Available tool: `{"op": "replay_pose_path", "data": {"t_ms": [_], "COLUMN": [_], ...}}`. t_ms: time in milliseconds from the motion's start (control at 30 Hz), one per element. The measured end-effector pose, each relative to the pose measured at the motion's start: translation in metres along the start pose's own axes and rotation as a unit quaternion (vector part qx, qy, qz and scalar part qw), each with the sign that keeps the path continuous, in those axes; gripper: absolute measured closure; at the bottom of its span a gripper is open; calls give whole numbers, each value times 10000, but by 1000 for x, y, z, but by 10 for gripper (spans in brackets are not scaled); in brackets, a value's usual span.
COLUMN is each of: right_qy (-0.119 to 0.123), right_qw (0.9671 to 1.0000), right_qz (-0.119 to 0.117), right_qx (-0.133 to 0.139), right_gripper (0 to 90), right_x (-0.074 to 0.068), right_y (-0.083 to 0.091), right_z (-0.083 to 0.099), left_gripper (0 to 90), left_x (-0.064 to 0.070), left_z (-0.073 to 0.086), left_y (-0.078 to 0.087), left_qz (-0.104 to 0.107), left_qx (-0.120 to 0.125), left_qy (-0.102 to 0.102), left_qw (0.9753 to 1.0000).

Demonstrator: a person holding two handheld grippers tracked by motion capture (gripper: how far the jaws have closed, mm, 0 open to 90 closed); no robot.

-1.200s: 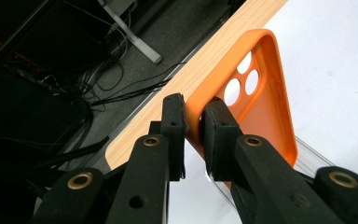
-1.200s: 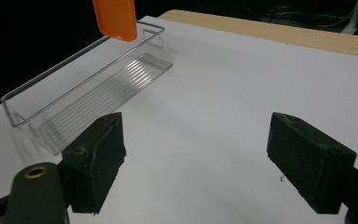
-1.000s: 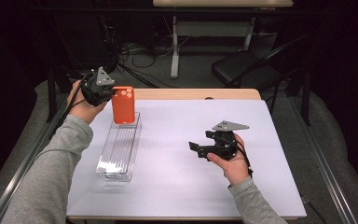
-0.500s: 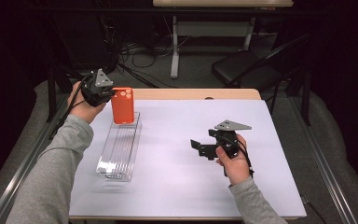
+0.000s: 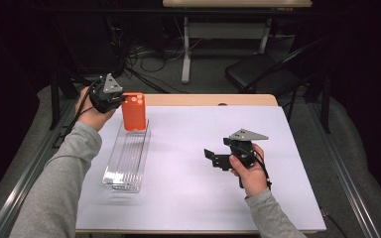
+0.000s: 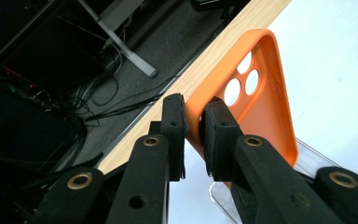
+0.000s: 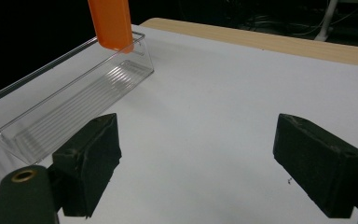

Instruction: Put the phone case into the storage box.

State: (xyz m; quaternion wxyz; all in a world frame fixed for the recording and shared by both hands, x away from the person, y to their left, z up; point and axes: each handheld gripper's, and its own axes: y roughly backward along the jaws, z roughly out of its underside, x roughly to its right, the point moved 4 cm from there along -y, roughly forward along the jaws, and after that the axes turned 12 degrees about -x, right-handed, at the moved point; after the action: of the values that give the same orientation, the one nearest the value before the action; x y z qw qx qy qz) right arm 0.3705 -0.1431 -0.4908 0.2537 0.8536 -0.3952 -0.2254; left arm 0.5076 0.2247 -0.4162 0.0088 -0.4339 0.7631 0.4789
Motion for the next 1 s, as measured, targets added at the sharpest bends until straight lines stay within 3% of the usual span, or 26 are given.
{"op": "replay_pose_path", "data": {"t_ms": [633, 1000], "right_qy": [3, 11], "right_qw": [9992, 9994], "right_qz": [220, 197], "right_qx": [330, 301], "right_gripper": [142, 142], "right_x": [3, 3], "right_y": [-1, -1], "right_z": [3, 3], "left_gripper": [803, 802], "left_x": [0, 1], "left_z": [7, 12], "left_y": [-9, -14], "left_qz": [52, 59], "left_qx": [130, 236], "left_qy": [-85, -55], "left_qw": [9999, 9997]}}
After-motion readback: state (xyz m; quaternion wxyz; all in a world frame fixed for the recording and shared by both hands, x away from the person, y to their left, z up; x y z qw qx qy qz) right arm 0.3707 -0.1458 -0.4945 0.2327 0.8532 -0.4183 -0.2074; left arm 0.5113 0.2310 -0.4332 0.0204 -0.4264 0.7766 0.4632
